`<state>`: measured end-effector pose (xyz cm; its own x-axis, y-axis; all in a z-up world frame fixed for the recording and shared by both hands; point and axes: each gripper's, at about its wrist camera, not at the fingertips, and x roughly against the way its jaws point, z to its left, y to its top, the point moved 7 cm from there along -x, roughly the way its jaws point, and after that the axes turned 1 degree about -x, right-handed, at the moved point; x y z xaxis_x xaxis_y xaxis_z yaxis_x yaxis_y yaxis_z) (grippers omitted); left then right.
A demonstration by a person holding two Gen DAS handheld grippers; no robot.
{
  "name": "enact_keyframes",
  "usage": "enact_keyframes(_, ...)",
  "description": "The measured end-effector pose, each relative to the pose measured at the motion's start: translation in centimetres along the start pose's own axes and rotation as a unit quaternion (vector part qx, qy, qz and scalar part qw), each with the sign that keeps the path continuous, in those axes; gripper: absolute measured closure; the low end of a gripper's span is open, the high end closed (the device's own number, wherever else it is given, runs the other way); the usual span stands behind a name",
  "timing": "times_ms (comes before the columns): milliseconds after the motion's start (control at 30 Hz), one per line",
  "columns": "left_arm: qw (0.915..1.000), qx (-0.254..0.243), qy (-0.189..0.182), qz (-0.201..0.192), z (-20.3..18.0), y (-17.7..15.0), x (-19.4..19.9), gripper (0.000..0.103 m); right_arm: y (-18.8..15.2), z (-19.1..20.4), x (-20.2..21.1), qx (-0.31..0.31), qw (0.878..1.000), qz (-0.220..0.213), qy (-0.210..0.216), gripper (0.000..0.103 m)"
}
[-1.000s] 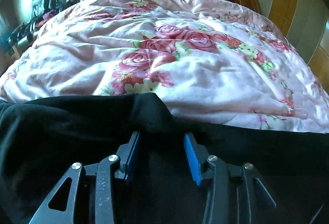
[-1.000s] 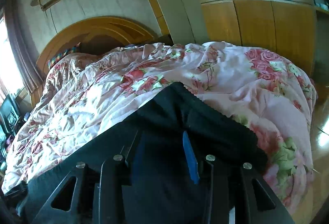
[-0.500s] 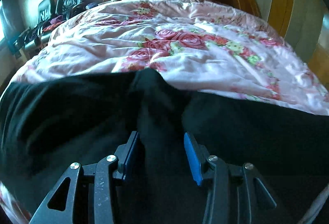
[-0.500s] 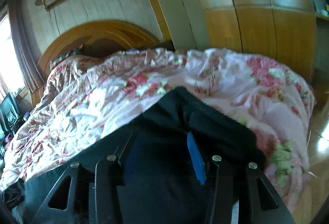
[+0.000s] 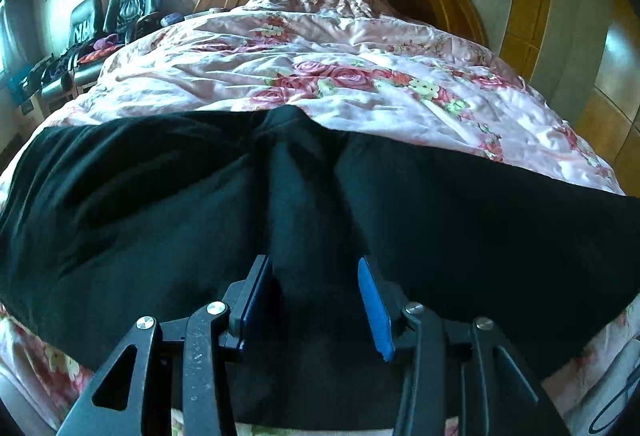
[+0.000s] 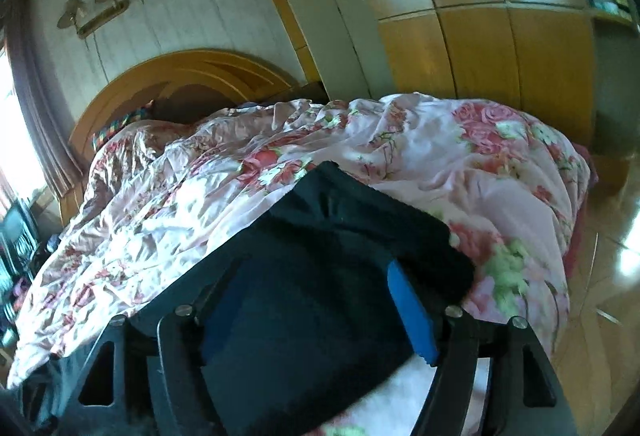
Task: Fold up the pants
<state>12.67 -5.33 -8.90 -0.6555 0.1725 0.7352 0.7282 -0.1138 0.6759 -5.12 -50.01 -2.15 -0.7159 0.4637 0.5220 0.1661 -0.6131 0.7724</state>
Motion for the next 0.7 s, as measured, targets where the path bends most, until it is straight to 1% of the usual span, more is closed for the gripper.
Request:
enact_keyframes(100, 1.0000, 0.005, -0.006, 0.001, 0.2, -0.6, 0.3, 0.057, -0.3, -0.7, 0.7, -0.019, 1.000, 0.005, -0.005, 0.030)
enact_keyframes(333, 0.9998, 0.004, -0.017, 0.001, 0.5, -2.1, 0.7, 0.056, -1.6, -3.2, 1.8, -0.087, 0.995, 0.040, -0.015, 0.029)
enact_keyframes(367, 0.9998, 0.002, -0.020, 0.001, 0.5, -2.4, 0.9, 0.056, -1.8, -3.5, 1.9, -0.096, 0.994, 0.046, -0.014, 0.029)
enact_keyframes(400, 0.9997, 0.002, -0.024, 0.001, 0.5, -2.7, 1.1, 0.054, -2.0, -3.8, 2.1, -0.104, 0.993, 0.051, -0.013, 0.025)
enact_keyframes(433, 0.9996, 0.001, -0.029, 0.000, 0.5, -2.9, 1.2, 0.053, -2.3, -4.1, 2.2, -0.113, 0.992, 0.058, -0.008, 0.022)
enact_keyframes(500, 0.9992, 0.002, -0.041, -0.001, 0.5, -3.3, 1.5, 0.051, -2.6, -4.2, 2.5, -0.126, 0.990, 0.068, 0.005, 0.020)
enact_keyframes(533, 0.9990, 0.004, -0.045, -0.001, 0.5, -3.4, 1.6, 0.048, -2.8, -4.3, 2.6, -0.132, 0.989, 0.071, 0.014, 0.017)
enact_keyframes(600, 0.9978, 0.013, -0.064, 0.001, 0.5, -3.5, 2.0, 0.046, -3.0, -4.3, 2.5, -0.143, 0.986, 0.076, 0.027, 0.012)
enact_keyframes(700, 0.9964, 0.025, -0.081, -0.001, 0.3, -3.6, 2.5, 0.046, -3.2, -4.6, 1.9, -0.155, 0.984, 0.082, 0.031, 0.012)
